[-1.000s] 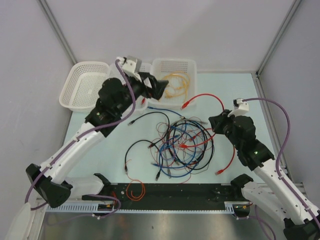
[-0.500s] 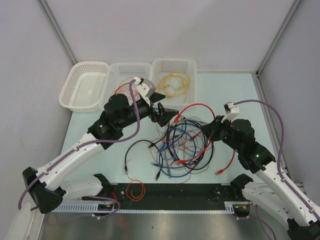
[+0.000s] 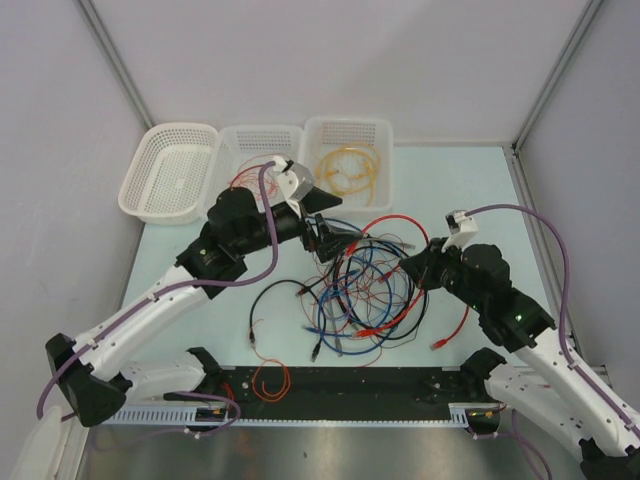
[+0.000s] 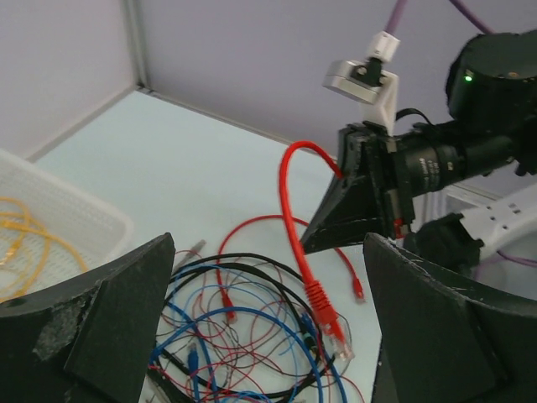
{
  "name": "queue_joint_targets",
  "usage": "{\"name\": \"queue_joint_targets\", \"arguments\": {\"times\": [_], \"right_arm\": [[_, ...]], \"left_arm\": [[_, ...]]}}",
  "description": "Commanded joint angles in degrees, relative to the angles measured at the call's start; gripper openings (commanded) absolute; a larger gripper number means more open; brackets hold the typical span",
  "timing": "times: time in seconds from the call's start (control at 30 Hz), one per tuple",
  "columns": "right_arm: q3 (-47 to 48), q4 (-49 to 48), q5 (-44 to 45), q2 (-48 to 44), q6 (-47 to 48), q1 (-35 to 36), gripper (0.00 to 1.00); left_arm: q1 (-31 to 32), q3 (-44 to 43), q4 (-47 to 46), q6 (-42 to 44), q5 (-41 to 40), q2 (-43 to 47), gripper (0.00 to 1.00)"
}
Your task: Untangle the cables
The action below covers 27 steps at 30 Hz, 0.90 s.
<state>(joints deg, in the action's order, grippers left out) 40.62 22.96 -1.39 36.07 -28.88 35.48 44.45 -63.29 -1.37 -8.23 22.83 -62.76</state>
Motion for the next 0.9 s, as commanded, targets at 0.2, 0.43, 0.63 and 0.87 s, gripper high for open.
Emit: {"name": "queue_joint_targets", "arguments": {"times": [0.2, 0.43, 0.63, 0.87], "right_arm": [[2.8, -2.74, 0.42, 1.46, 0.14, 3.54, 0.0], [3.85, -2.75, 1.39, 0.75, 0.58, 4.94, 0.0], [3.85, -1.96, 3.76, -0.04, 0.93, 5.3, 0.0], [3.85, 0.76, 9.38, 0.05, -0.56, 5.3, 0.71]], "left_arm": [[1.34, 0.01, -2.6, -3.56, 13.99, -5.6, 0.94], [1.52, 1.06, -1.36, -2.76, 14.18, -7.11, 0.42], [1.52, 1.15, -0.92, -2.05, 12.86, -6.41, 0.0], [-0.32, -1.82, 3.46, 0.76, 2.32, -4.47, 0.0]]}}
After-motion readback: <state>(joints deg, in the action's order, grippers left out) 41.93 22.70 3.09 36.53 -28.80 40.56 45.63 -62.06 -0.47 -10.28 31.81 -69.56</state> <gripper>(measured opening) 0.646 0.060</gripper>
